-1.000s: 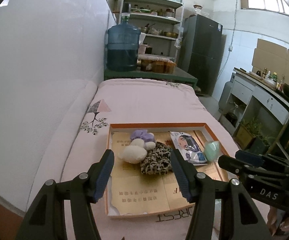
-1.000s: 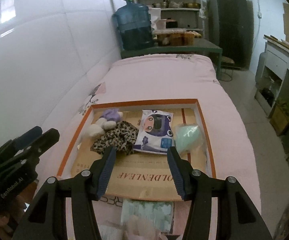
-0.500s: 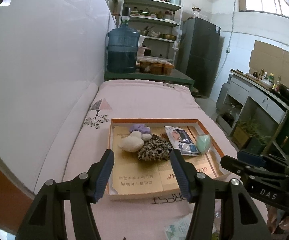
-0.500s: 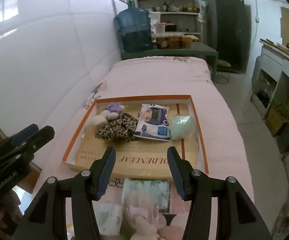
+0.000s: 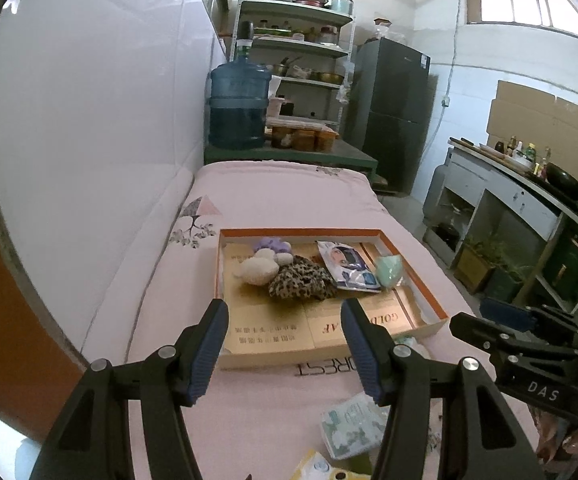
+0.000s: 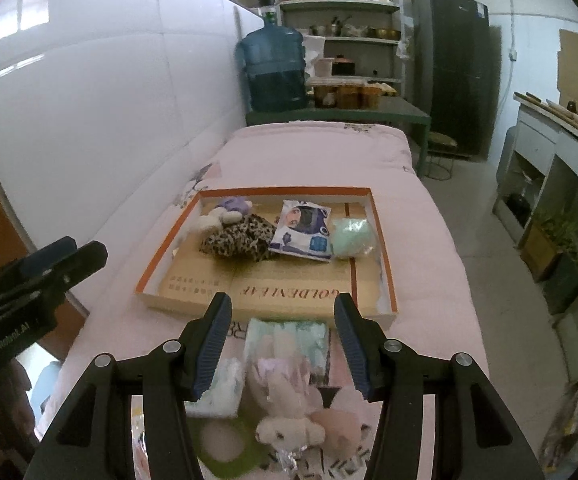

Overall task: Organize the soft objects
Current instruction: 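Withdraw both open grippers from the tray toward the remaining pile, then move both open grippers down to the pile of soft items beside the tray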

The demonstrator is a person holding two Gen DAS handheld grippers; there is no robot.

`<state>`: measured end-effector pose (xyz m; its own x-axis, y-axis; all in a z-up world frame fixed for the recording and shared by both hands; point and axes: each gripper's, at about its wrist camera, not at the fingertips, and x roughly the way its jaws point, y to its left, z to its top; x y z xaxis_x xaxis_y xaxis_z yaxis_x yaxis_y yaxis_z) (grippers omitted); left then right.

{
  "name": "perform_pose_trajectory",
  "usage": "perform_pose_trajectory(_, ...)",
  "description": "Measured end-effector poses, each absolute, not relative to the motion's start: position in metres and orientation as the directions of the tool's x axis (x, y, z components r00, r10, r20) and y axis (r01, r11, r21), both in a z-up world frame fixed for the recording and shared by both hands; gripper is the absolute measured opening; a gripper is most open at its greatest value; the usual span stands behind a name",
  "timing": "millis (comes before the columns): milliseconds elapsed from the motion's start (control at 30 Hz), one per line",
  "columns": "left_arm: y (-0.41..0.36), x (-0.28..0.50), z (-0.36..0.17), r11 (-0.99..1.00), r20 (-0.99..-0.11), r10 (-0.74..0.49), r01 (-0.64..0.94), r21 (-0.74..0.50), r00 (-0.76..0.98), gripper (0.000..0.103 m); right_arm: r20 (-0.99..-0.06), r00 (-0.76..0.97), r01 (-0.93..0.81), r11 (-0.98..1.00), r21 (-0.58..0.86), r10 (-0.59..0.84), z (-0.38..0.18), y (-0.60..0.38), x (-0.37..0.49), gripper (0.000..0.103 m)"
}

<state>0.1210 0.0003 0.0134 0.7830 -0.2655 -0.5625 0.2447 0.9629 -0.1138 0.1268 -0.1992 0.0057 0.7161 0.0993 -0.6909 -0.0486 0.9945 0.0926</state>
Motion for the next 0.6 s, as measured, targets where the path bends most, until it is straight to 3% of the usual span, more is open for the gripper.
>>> perform_pose_trajectory(600, -0.001, 0.076, -0.014, 0.939, -0.554, -0.335, 0.319, -0.129, 0.762, 0.058, -0.719, 0.690, -0.032, 0.997, 0.073, 0.075, -0.023, -0.202, 0.069, 0.055)
